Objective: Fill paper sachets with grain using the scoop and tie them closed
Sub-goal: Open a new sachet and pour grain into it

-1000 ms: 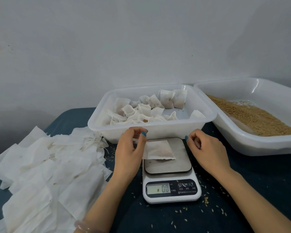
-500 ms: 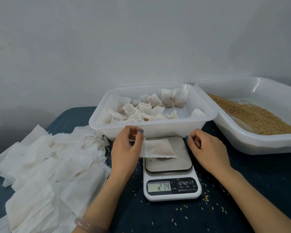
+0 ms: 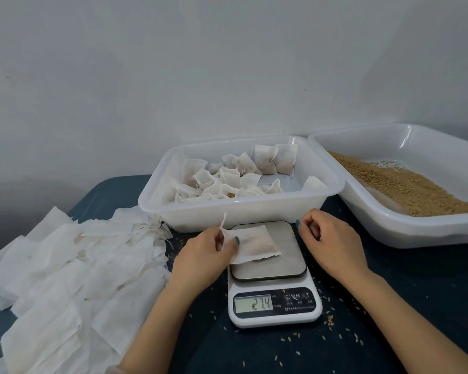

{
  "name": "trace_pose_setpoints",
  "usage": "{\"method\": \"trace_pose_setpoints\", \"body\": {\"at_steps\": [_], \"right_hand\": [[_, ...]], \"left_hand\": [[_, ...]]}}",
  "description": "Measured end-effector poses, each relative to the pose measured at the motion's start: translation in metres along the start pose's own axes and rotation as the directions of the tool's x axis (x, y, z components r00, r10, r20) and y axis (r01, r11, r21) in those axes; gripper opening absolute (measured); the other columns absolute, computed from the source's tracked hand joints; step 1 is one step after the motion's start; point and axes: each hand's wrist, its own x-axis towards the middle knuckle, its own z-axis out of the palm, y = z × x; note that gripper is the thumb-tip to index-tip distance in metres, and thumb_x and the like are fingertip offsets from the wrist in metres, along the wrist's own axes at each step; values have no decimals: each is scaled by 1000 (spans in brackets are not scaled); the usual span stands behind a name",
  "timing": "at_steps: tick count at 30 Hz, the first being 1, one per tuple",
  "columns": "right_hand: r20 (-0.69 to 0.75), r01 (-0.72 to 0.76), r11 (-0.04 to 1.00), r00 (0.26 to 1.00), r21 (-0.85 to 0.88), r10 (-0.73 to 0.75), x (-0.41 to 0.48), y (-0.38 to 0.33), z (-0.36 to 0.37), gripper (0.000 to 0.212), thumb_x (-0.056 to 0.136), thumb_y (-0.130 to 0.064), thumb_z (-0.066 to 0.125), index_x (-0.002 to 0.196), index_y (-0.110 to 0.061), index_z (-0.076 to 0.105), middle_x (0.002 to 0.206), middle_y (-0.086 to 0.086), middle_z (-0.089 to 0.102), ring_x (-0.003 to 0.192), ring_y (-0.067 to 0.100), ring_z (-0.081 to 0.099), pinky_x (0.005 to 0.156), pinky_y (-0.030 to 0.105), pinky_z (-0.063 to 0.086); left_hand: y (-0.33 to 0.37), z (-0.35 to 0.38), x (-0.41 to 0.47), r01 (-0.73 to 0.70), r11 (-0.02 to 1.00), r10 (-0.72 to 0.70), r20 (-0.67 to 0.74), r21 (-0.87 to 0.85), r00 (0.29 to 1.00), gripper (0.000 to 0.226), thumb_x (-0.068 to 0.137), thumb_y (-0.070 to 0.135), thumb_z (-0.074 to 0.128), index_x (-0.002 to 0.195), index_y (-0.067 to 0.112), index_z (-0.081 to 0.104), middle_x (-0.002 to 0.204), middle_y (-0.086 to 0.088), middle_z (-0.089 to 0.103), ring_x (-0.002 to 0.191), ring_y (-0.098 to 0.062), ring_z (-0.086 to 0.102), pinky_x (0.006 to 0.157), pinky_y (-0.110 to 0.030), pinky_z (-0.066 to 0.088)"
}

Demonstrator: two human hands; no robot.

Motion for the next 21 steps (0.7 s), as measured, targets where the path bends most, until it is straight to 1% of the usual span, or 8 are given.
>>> {"method": "trace_pose_setpoints", "body": {"at_steps": [3,6,10,12,14,17,19,21], "right_hand": [[-4,1,1000,1000,1,-1,0,0,0,24,92,-37,58,71,-34,47,60,-8,49,55,6,49,48,26,34],[-2,-5,1000,1000,2,5,0,0,-1,25,92,-38,58,70,-35,46,61,-8,49,56,7,49,49,25,33],[2,-4,1000,1000,2,4,0,0,-1,25,93,-38,58,71,-35,46,63,-9,51,59,6,50,50,25,34],[8,-2,1000,1000,0,2,0,-1,-1,23,93,-39,57,72,-34,46,65,-10,52,60,5,50,51,25,35],[11,-5,1000,1000,-3,5,0,-1,-1,23,93,-39,57,73,-35,46,66,-10,52,61,5,51,51,24,35],[12,-9,1000,1000,1,9,0,-1,-1,23,93,-38,57,73,-35,47,67,-11,53,62,4,51,51,25,34],[9,-7,1000,1000,16,7,-1,-2,-2,22,92,-37,57,73,-34,47,67,-12,53,61,3,51,51,24,32],[13,-7,1000,1000,18,7,-1,-2,-2,22,92,-37,57,73,-34,48,68,-13,54,61,3,51,51,23,32]], "left_hand": [[-3,-10,2,-25,979,36,50,-205,998,30,85,29,63,63,26,43,54,14,43,54,-8,38,58,-29,33],[-5,-23,4,-15,951,26,31,-310,999,29,84,16,66,63,24,47,57,12,44,54,-9,37,60,-29,33],[-11,-40,3,66,830,-30,74,-554,997,20,88,11,62,70,18,57,62,2,46,48,-8,35,45,-21,27],[-13,-48,3,108,756,-49,110,-645,993,6,84,16,64,81,12,63,67,-2,52,53,-13,38,47,-23,27],[-15,-53,4,135,706,-61,130,-695,990,21,77,21,64,90,5,62,72,-6,56,59,-16,44,51,-26,32],[-14,-57,3,91,639,-48,78,-764,996,5,91,10,61,93,6,60,72,-8,54,55,-12,47,46,-19,38],[-11,-60,3,45,586,-45,23,-809,999,5,95,7,56,93,9,61,72,-3,59,53,-8,51,47,-16,41],[-6,-64,7,-5,506,-75,-50,-863,996,7,97,8,55,98,14,58,79,-2,62,57,-7,55,48,-17,46]]}}
